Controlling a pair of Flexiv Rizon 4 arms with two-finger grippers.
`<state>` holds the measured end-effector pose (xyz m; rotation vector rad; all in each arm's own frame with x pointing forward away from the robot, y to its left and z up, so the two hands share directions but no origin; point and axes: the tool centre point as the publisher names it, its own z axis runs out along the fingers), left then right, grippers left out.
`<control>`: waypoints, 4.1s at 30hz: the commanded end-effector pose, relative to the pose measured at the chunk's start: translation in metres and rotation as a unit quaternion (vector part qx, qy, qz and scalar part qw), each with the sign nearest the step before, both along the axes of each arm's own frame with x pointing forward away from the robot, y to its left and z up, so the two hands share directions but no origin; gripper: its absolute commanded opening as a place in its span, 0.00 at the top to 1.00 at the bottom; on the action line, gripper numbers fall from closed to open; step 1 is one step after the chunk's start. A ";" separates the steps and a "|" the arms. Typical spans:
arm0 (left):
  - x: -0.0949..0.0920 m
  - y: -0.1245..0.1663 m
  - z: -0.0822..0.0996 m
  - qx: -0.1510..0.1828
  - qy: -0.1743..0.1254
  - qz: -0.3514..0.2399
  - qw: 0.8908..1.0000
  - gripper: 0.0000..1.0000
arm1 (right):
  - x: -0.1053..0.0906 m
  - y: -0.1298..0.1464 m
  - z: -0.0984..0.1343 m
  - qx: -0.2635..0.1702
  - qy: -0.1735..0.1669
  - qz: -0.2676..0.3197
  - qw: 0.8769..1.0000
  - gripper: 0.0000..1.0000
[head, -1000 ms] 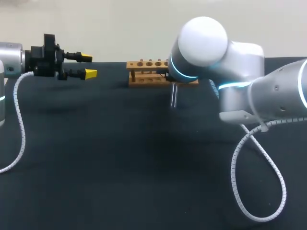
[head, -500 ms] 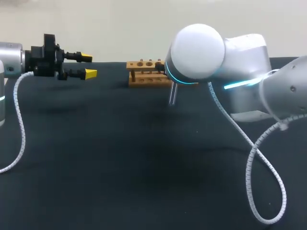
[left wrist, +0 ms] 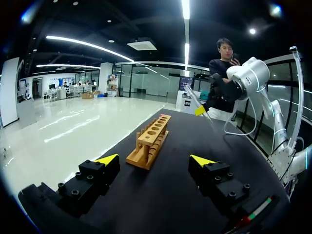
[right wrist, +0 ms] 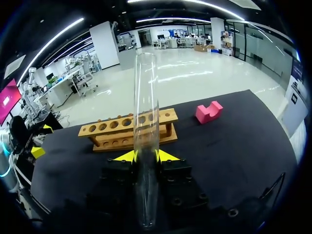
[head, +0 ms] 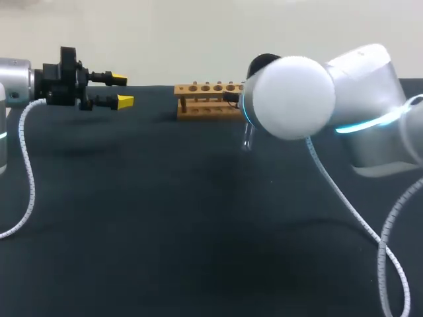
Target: Grasp the test tube, adjust it, and insert it.
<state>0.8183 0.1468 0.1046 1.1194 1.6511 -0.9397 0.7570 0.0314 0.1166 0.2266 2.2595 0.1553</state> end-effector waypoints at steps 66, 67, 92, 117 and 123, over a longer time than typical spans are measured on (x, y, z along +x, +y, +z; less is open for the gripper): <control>-0.002 0.000 -0.001 -0.001 -0.003 0.002 1.000 0.00 | -0.017 -0.009 0.011 0.008 -0.032 0.007 0.999 1.00; -0.002 0.000 -0.001 -0.001 -0.003 0.002 1.000 0.00 | -0.017 -0.009 0.011 0.008 -0.032 0.007 0.999 1.00; -0.002 0.000 -0.001 -0.001 -0.003 0.002 1.000 0.00 | 0.009 0.003 -0.007 -0.013 -0.004 0.036 0.999 1.00; -0.002 0.000 -0.001 -0.001 -0.003 0.002 1.000 0.00 | 0.054 0.026 -0.045 -0.090 0.014 0.081 0.992 1.00; -0.002 0.000 -0.001 -0.001 -0.003 0.002 1.000 0.00 | 0.065 0.026 -0.053 -0.090 0.022 0.081 0.992 1.00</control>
